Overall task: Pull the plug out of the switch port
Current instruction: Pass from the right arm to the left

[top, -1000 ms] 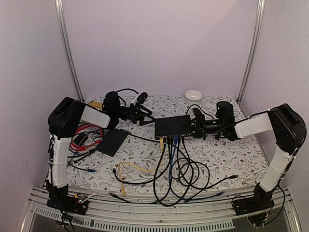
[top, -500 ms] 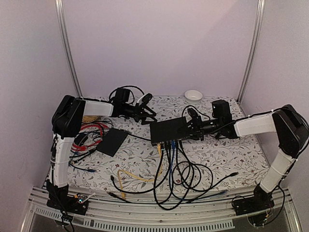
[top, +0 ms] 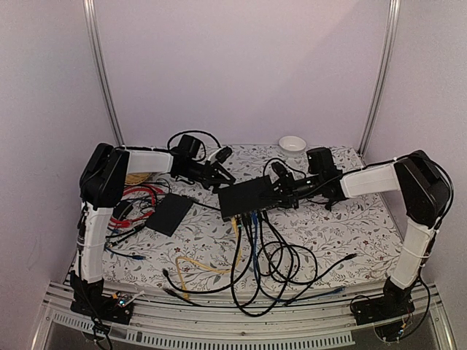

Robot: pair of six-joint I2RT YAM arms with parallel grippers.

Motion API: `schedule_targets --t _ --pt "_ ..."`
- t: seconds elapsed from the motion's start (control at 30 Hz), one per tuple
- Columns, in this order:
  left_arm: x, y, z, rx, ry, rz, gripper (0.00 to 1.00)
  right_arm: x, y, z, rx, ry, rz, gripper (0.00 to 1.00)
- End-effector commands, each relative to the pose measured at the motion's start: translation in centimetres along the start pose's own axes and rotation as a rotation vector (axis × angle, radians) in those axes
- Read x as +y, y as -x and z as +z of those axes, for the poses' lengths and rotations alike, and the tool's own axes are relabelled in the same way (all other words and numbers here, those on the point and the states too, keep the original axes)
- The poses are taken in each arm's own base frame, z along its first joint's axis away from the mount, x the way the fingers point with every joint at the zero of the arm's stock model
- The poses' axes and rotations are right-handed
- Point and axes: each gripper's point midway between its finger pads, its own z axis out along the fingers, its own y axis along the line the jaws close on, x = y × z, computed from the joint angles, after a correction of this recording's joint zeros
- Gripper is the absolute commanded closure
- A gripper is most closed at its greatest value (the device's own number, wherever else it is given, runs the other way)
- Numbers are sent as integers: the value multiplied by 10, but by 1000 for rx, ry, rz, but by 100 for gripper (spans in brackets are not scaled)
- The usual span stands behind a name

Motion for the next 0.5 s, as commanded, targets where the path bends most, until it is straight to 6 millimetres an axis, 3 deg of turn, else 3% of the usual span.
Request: schedule_targets --t 0.0,0.2,0.47 --pt "-13 -7 2 19 -35 24 15 26 -2 7 70 82 -88 98" --pt "-17 -10 7 35 -51 38 20 24 3 14 90 92 -84 98" --pt "-13 -19 11 54 -65 28 39 19 14 26 130 115 -76 98"
